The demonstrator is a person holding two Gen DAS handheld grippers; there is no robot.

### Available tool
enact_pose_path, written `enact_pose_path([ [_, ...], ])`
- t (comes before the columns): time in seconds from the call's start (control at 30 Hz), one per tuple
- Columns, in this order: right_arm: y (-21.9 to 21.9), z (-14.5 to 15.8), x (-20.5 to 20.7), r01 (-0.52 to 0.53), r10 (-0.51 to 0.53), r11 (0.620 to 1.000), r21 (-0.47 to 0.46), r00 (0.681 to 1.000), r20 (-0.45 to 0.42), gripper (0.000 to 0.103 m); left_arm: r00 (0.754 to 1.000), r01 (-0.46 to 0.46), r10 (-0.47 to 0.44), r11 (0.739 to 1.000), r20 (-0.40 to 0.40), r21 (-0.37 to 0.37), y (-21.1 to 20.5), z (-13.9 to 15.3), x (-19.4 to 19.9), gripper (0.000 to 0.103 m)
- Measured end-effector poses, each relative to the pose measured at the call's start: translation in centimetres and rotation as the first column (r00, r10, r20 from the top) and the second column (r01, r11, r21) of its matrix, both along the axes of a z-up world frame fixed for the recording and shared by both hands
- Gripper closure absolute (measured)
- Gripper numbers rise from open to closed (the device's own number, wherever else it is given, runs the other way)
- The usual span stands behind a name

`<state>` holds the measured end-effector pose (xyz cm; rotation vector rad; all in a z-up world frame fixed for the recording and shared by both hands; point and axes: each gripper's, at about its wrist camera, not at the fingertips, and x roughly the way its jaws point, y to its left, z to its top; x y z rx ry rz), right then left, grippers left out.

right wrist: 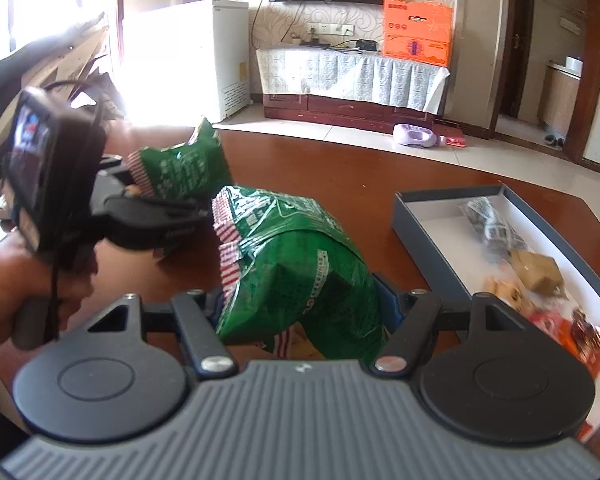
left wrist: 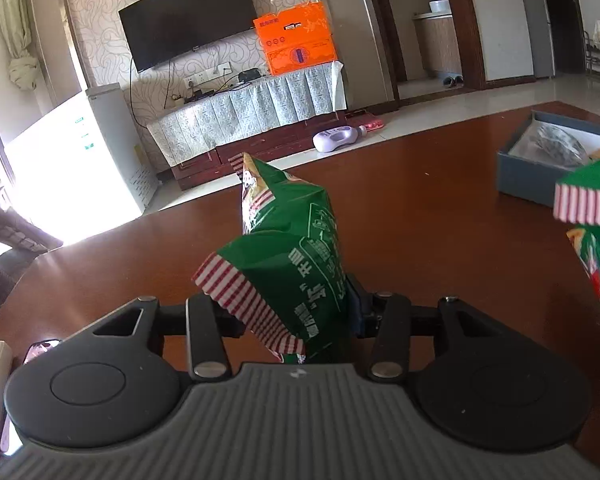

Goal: Organize snacks
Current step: 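Carry the green snack bags with both tools over the box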

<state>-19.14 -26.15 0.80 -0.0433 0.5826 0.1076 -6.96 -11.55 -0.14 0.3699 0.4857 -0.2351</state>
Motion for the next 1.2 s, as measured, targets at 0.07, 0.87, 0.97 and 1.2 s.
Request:
enact_pose_path([
  [0.07, -0.4, 0.0, -1.0, 0.012, -0.012, 1.0, 0.015, 1.0, 0.001, 0.032, 1.0, 0.01, -0.01, 1.0, 0.003, 0.016, -0.7, -0.1, -2.6, 0.051],
  [0.87, -5.3, 0.4, -6.6, 0.135, -0.149, 0.985, 0.11, 0.98, 0.132, 0.032, 0.972, 0.148, -0.166, 0.982, 0.164, 0.116, -10.1, 3.0, -18.2, 0.051],
  [0.97, -6.1, 0.7, -7.0, 0.152, -0.167, 0.983, 0.106, 0.975, 0.148, 0.032, 0.969, 0.157, -0.174, 0.982, 0.175, 0.106, -11.1, 3.5, -18.7, 0.051],
  [1.2, -7.7, 1.6, -8.4, 0.179, -0.192, 0.98, 0.081, 0.961, 0.197, 0.032, 0.958, 0.188, -0.205, 0.977, 0.2, 0.101, -14.1, 4.1, -19.9, 0.051],
])
